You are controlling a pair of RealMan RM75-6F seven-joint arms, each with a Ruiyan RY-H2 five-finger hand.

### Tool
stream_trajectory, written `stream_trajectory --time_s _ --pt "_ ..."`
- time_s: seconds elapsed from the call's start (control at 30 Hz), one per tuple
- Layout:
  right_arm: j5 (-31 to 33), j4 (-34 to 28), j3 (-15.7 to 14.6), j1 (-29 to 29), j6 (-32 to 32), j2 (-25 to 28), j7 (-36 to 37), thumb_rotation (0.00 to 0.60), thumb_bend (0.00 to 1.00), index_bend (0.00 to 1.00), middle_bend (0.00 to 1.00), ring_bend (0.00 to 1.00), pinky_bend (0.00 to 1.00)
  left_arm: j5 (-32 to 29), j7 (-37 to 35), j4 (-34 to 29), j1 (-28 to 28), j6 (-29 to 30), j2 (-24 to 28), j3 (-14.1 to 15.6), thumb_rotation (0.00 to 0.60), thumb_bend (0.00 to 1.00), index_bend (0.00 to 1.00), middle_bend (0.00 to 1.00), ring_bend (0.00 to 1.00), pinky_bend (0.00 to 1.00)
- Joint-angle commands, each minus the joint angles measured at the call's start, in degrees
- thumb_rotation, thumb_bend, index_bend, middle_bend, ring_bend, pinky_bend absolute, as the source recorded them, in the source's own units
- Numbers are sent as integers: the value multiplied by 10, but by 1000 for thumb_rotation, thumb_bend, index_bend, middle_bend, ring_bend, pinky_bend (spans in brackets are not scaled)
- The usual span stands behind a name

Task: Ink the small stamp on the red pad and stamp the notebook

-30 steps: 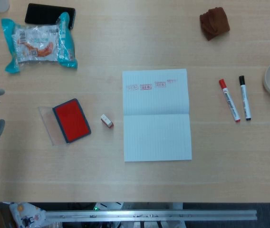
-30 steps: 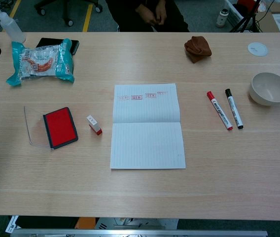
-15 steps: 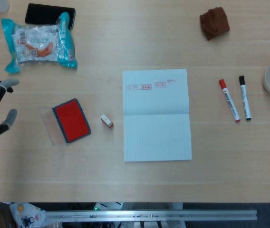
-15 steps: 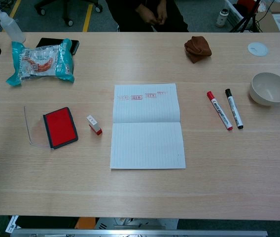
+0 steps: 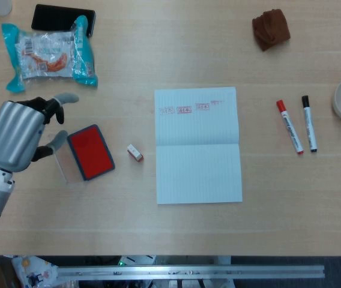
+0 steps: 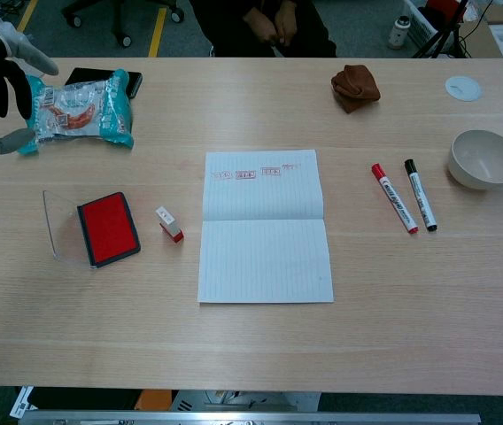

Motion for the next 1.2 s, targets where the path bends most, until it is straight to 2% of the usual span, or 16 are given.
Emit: stream_trajectory --time_s 0.03,0.07,0.13,0.27,0.53,0.6,0.87,1.2 --pt "-2 -1 0 2 -2 0 -2 600 294 401 386 324 381 15 -21 10 -38 -50 -1 4 600 246 292 799 822 992" --pt "-2 -2 -1 3 -4 -1 -3 600 295 401 386 325 381 19 -24 12 -51 -68 0 6 600 246 293 865 876 1000" --pt "-2 -3 -2 4 -7 0 -6 600 294 401 386 325 381 24 -24 14 -71 -99 0 10 600 246 293 932 936 1000" --pt "-1 -5 -2 5 -10 0 -8 600 295 401 386 325 381 25 -11 19 -102 -139 -14 13 600 246 305 998 999 1000" --pt "1 -7 -4 6 -16 2 -12 600 294 401 386 324 381 24 29 39 -139 -178 -52 16 600 246 384 1000 1000 1000" --pt "3 -7 -5 6 -19 1 -13 600 294 401 386 325 381 23 59 53 -154 -201 -70 19 600 246 395 1000 1000 1000" --pt "7 -4 -6 6 -23 -1 -12 600 294 401 386 325 381 -46 129 57 -172 -250 -100 25 600 246 413 1000 1000 1000" --pt "7 7 -8 8 -29 -5 -5 600 294 401 386 324 381 -119 190 77 -180 -265 -127 32 600 246 433 1000 1000 1000"
